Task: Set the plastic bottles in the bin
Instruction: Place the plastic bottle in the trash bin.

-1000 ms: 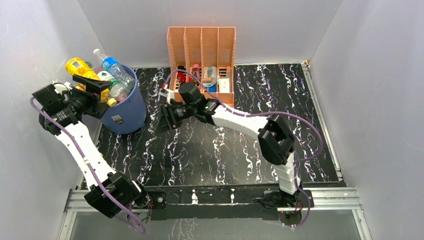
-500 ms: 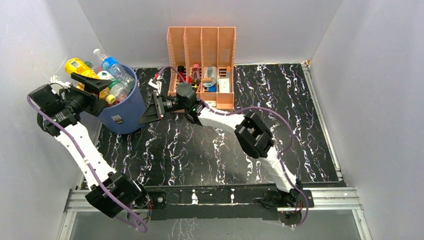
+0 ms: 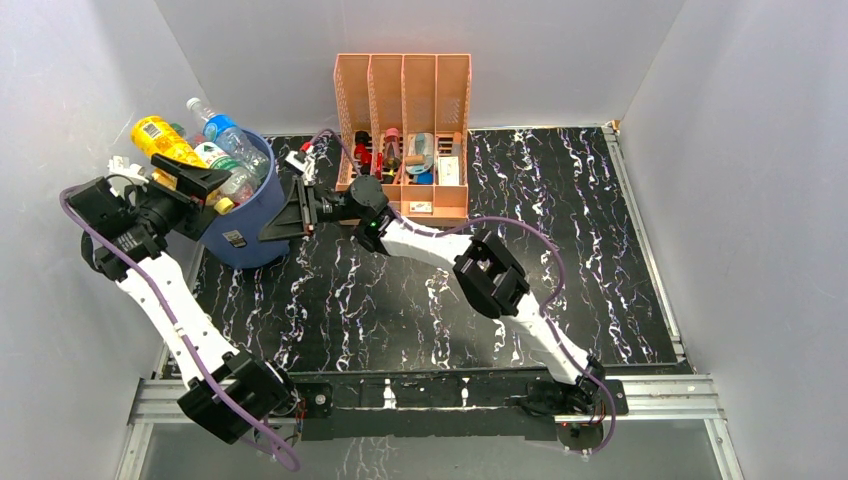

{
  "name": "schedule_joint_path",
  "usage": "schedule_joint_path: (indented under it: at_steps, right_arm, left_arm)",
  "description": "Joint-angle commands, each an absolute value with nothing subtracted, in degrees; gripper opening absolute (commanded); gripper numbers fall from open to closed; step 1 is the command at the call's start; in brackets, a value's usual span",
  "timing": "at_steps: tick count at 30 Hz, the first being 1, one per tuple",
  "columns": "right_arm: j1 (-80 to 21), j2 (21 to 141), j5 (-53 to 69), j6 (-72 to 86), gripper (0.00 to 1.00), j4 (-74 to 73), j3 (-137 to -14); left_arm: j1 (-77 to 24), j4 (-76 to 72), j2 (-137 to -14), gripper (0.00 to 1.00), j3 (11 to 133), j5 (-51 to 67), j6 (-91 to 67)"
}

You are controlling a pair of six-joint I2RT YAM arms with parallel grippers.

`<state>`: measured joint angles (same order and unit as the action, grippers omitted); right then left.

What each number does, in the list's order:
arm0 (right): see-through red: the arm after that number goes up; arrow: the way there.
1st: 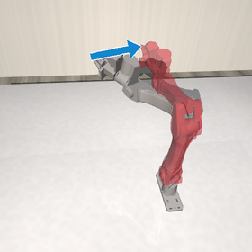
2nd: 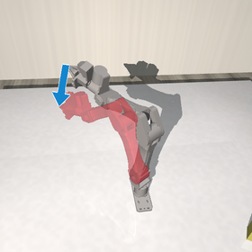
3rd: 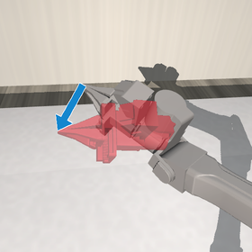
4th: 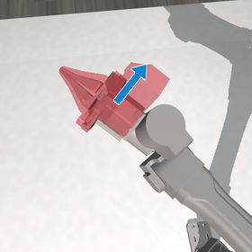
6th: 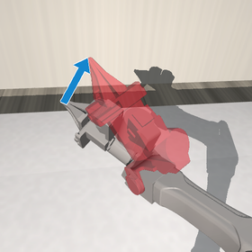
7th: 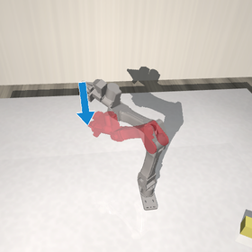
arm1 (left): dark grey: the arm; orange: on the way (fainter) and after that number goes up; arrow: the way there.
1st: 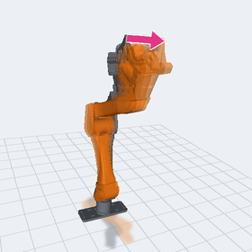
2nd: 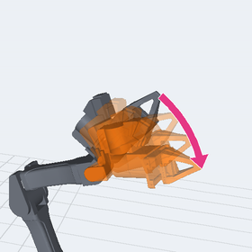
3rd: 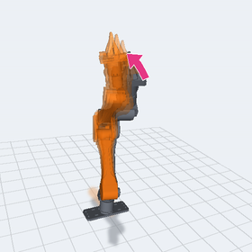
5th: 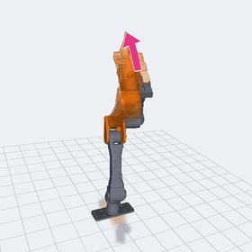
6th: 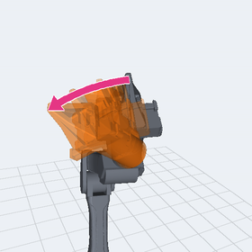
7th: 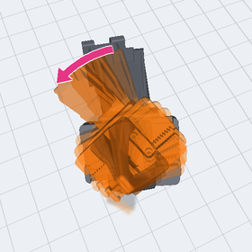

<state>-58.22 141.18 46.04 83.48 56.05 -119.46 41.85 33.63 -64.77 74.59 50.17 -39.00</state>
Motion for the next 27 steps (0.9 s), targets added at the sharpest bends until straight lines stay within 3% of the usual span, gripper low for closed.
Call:
schedule_joint_path:
  at_steps: [1,13,27]
  right_arm:
    - [-58.89,144.06,43.75,86.91,0.48,64.39,-124.11]
    - [-60.29,147.8,41.75,88.36,0.48,65.2,-127.61]
    - [-60.12,143.84,42.34,89.49,0.5,71.21,-116.46]
  left_arm:
    - [42.11,35.12,-62.64,0.98,74.65,50.65,-35.89]
    - [42.12,37.6,-61.82,0.98,75.81,47.37,-32.71]
    - [42.16,43.75,-56.53,0.98,85.22,41.58,-29.4]
